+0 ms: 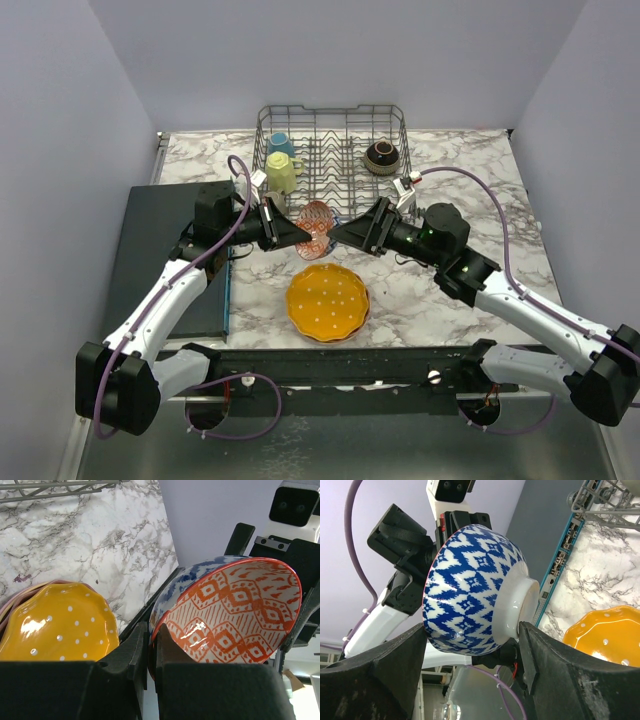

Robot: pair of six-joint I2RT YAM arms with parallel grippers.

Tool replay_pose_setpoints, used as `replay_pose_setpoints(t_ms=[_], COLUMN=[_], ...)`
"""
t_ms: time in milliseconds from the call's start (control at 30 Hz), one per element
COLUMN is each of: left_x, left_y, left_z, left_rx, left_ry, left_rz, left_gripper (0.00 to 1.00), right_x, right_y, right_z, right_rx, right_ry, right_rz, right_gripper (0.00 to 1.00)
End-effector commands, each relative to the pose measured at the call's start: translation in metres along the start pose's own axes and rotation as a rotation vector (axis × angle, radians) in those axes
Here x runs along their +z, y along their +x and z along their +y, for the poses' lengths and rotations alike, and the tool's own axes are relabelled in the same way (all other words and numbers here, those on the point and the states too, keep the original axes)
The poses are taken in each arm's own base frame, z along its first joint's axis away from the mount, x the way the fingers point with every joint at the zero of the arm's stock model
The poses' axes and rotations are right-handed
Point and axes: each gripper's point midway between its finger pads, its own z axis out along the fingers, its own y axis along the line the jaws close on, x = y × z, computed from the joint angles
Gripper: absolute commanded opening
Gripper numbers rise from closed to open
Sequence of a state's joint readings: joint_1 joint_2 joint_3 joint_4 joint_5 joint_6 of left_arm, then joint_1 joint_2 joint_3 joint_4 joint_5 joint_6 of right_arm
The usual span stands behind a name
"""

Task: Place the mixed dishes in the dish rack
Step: Pick up the bowl from the center of the board.

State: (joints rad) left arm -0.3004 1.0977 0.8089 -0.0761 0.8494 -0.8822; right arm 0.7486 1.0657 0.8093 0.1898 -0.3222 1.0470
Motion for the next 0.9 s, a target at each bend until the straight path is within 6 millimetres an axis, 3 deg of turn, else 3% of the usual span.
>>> replay_pose_setpoints(t_ms=[0, 167, 667, 867], left_x=[-0.004, -0.003, 0.000, 0.000], left_y=[-0.002, 0.000, 0.002, 0.002], left_z=[-0.013, -0.010, -0.001, 0.001], left_rx=[0.041, 0.032, 0.024, 0.025], left_ry=[0.054, 0.052, 0.038, 0.033], left_rz=[-0.007, 0.003, 0.007, 0.006], left_gripper=[0.00, 0.00, 0.00, 0.00], right_x=[-0.001, 0.002, 0.010, 0.010], right_y=[-0.010, -0.009, -0.008, -0.010], right_z=[0.012, 0.012, 0.008, 0.006], right_rx=[0.000, 0.001, 0.012, 0.013], right_ry=[-0.048, -0.057, -0.058, -0.054], right_rz=[-0.045, -0.039, -0.031, -0.043], right_gripper=[0.76, 0.72, 0.77, 0.64])
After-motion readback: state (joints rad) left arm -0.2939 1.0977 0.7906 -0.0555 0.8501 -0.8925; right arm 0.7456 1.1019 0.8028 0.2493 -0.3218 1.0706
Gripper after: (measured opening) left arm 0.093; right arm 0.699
